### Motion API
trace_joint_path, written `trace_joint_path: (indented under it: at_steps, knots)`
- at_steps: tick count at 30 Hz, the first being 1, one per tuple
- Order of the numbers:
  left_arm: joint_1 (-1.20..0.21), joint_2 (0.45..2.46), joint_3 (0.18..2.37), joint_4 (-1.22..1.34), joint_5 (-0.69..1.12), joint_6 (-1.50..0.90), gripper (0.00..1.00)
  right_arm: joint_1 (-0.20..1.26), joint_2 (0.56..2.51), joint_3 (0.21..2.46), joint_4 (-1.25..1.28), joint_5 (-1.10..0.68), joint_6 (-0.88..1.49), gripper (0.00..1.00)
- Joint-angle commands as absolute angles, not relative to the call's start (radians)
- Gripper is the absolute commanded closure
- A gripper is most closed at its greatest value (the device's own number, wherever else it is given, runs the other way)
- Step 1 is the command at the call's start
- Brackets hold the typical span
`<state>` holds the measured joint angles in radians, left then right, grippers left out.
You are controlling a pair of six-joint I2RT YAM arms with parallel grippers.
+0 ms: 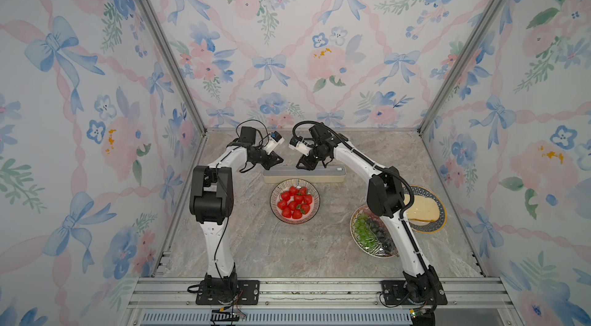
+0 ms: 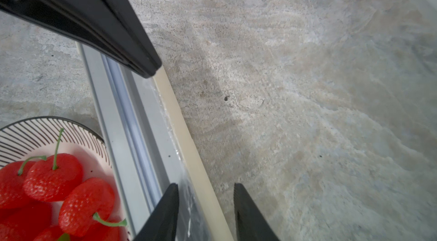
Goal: Wrap the plate with plastic wrap
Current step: Pull the plastic wrap from the plastic wrap cutting box.
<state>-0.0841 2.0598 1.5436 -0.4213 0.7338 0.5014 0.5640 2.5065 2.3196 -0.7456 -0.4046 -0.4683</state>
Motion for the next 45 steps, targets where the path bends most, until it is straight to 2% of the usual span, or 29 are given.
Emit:
trace_joint_path:
  at_steps: [1,6,9,12,15,21,27,35,45]
  knots:
    - [-0.078,2.028,1.559,-0.443,0.739,0.514,1.0,0.565,2.534,2.351,-0.795,-0.39,-0.473,0.6]
    - [-0.077,2.025,1.558,-0.442,0.729,0.514,0.95,0.564,2.561,2.386,-0.85,-0.378,-0.483,0.66]
    - [-0.077,2.022,1.557,-0.442,0.719,0.514,0.86,0.564,2.583,2.419,-0.9,-0.377,-0.49,0.71]
    - [-0.077,2.014,1.552,-0.443,0.699,0.514,0.73,0.565,2.595,2.44,-0.945,-0.388,-0.499,0.82]
    - [-0.074,2.003,1.541,-0.44,0.68,0.55,0.62,0.565,2.587,2.446,-0.976,-0.409,-0.513,0.99]
    - [-0.071,1.994,1.517,-0.439,0.695,0.569,0.46,0.559,2.517,2.424,-0.913,-0.405,-0.488,1.0]
    - [-0.077,2.012,1.508,-0.439,0.729,0.581,0.43,0.552,2.439,2.343,-0.775,-0.405,-0.438,1.0]
    - [-0.093,2.064,1.527,-0.439,0.729,0.574,0.43,0.555,2.43,2.33,-0.755,-0.402,-0.423,1.0]
    - [-0.118,2.149,1.559,-0.439,0.732,0.556,0.51,0.555,2.403,2.29,-0.711,-0.395,-0.411,1.0]
